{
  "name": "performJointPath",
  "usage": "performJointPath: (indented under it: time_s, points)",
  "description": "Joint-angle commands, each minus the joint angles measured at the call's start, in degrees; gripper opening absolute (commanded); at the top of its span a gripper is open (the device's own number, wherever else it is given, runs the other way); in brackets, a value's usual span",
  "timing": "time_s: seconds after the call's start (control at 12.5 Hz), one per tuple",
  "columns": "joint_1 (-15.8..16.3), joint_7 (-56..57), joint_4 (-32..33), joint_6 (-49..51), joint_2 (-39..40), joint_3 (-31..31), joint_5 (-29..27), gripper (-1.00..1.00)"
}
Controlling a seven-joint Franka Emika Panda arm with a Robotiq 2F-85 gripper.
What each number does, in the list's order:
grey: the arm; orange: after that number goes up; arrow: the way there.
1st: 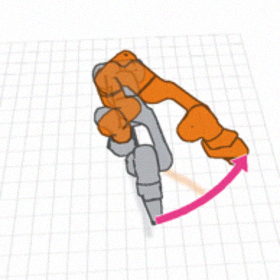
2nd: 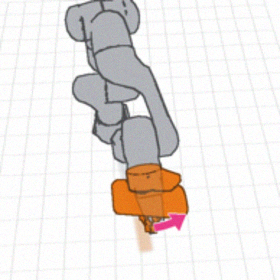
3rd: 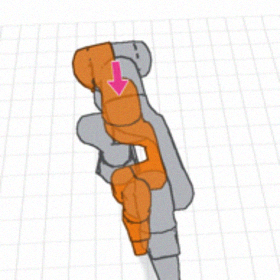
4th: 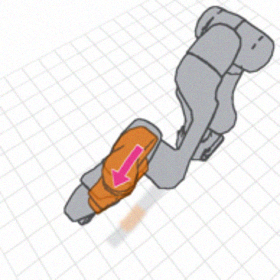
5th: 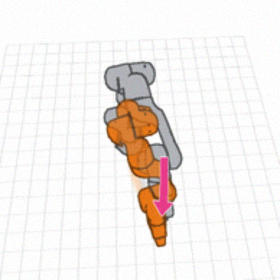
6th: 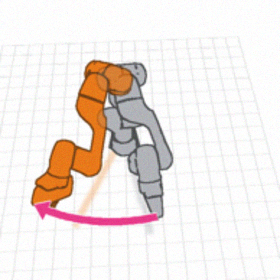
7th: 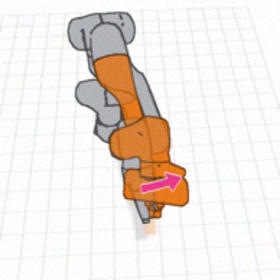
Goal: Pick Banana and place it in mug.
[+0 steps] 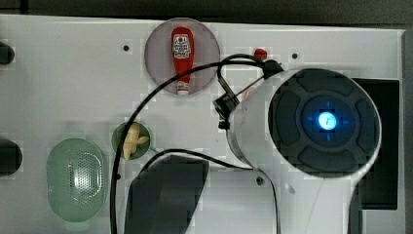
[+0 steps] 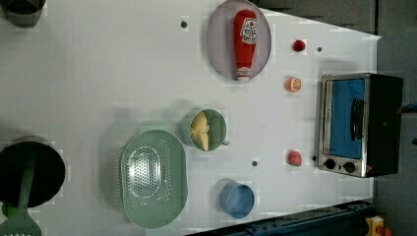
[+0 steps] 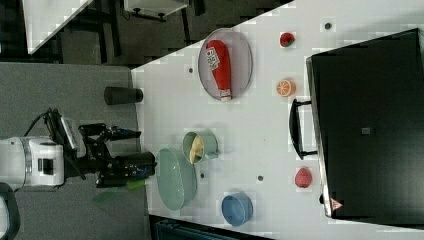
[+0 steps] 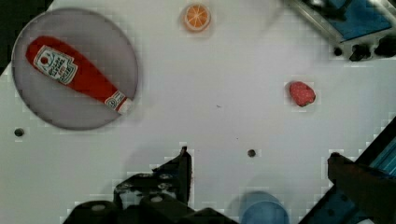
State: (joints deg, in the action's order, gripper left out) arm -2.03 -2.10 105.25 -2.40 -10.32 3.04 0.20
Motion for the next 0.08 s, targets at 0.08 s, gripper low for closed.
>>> performJointPath:
  time_s: [0.08]
  points:
    - [-0.3,0.8,0.3,0.9,-0.5,0.4,0.2,1.00]
